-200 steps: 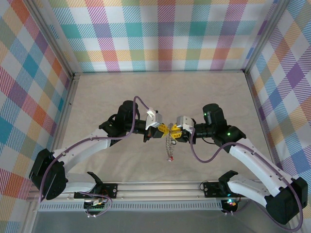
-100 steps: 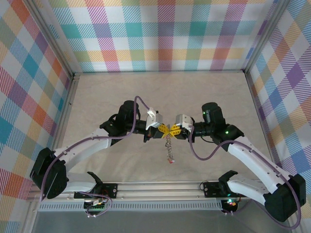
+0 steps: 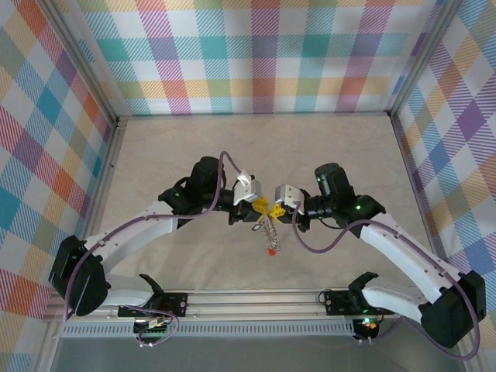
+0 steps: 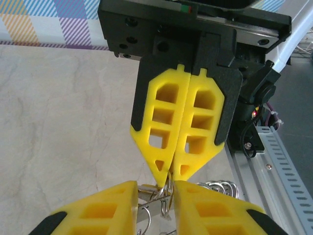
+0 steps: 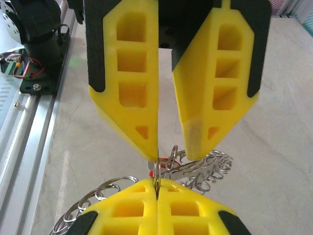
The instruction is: Put the keys on the keyring
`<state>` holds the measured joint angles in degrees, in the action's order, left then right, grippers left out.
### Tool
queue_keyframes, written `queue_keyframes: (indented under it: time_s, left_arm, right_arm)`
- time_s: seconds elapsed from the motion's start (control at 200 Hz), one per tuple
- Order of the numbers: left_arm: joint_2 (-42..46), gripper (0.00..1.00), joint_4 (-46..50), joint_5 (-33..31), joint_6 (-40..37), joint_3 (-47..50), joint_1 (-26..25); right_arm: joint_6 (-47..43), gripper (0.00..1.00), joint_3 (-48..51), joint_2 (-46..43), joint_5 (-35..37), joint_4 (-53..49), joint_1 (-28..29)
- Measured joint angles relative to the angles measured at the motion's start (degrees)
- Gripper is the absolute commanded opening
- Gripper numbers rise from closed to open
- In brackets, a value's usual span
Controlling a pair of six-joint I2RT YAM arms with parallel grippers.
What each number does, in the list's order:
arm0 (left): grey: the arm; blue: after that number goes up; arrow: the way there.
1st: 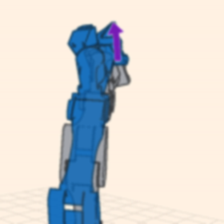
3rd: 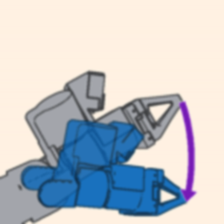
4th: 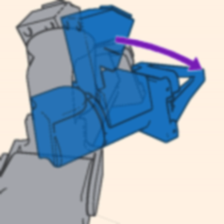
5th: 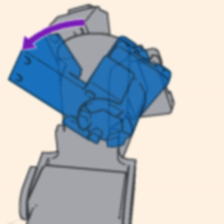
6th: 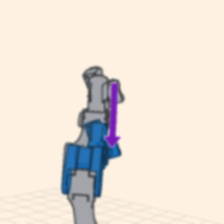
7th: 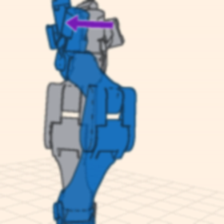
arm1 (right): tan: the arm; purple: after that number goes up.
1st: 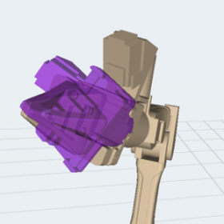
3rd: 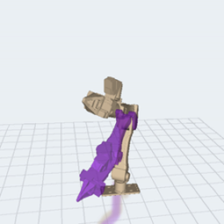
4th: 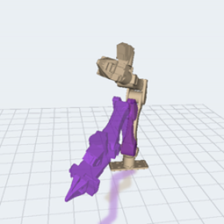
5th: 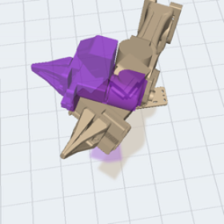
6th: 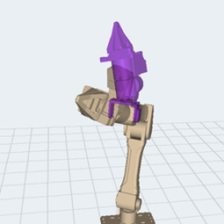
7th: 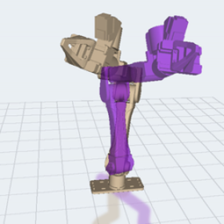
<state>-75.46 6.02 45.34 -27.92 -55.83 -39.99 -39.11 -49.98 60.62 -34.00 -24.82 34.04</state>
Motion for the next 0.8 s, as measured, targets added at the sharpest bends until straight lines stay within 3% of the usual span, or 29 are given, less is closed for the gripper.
queue_keyframes:
  time_s: [0.445,0.495,0.56,0.645,0.8]
  left_arm:
    - [-4.50,0.20,8.11,0.24,-4.72,-4.20,-1.14]
    - [-4.72,0.14,9.01,0.31,-4.98,-4.70,-1.14]
    - [-4.76,0.00,9.77,0.55,-5.73,-4.94,-1.16]
    - [-4.76,0.00,10.47,0.96,-6.47,-5.07,-1.20]
    - [-4.76,0.00,10.47,1.57,-6.62,-5.09,-1.18]
  right_arm:
    - [-0.79,0.00,-0.83,0.68,3.85,-2.27,1.42]
    - [-0.79,0.00,-0.83,0.68,3.87,-2.27,1.42]
    - [-0.79,0.00,-0.83,0.68,3.89,-2.32,1.44]
    - [-0.74,0.00,-0.83,0.68,4.22,-2.32,1.46]
    - [-0.37,0.16,-0.83,0.42,4.24,-2.25,1.62]
